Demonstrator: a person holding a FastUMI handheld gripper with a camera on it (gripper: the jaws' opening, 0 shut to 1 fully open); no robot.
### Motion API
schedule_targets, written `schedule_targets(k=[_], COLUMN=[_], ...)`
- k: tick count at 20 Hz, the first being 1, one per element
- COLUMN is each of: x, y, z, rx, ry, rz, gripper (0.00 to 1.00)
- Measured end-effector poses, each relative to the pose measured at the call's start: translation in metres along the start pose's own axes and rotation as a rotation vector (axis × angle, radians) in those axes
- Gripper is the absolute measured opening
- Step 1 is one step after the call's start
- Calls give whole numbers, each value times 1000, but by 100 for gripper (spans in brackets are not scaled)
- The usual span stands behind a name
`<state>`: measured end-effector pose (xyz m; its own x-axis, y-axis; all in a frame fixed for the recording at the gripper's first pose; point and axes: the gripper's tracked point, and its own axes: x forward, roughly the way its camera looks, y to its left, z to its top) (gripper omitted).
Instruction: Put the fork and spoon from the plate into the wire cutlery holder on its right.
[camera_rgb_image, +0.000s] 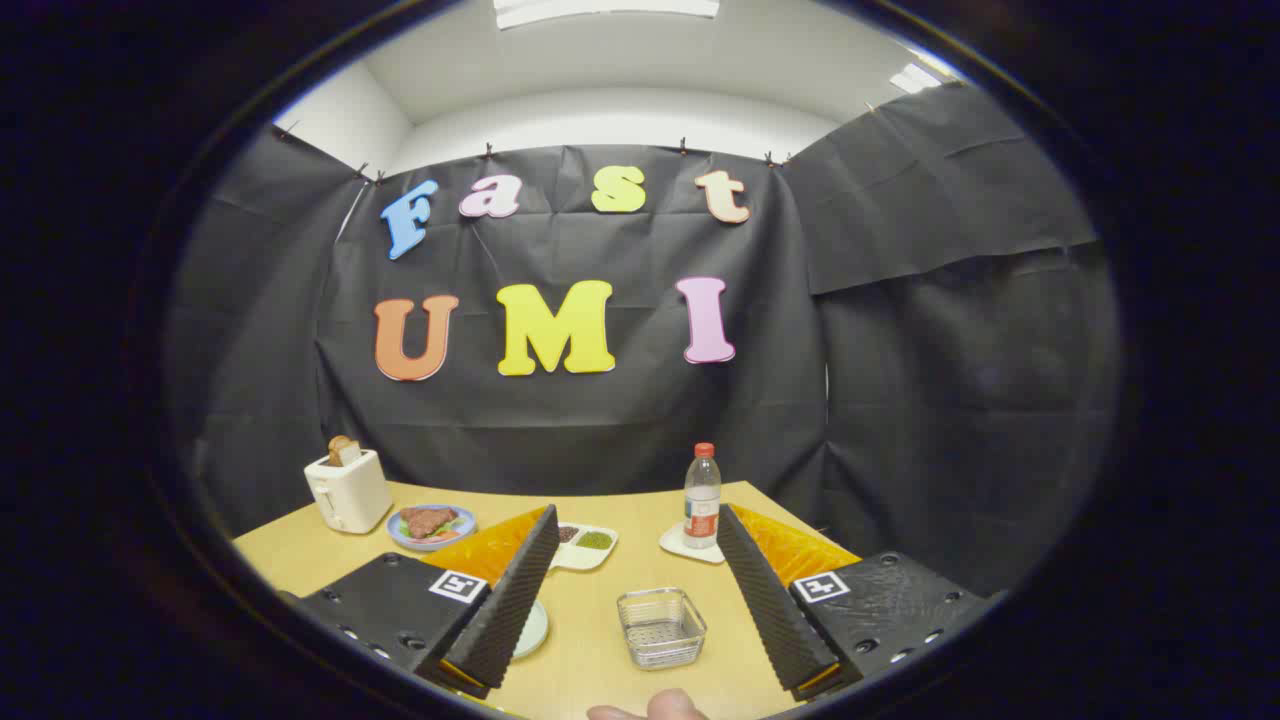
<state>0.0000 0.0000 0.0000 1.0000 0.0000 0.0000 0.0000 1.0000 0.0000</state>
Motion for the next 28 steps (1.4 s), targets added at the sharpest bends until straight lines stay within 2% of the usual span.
schedule_targets(k=[22, 28], x=[-13, -20], y=[14, 73], z=[-1, -47], rx=[-11, -74], ry=[35, 197], rz=[47, 163], gripper=[95, 95])
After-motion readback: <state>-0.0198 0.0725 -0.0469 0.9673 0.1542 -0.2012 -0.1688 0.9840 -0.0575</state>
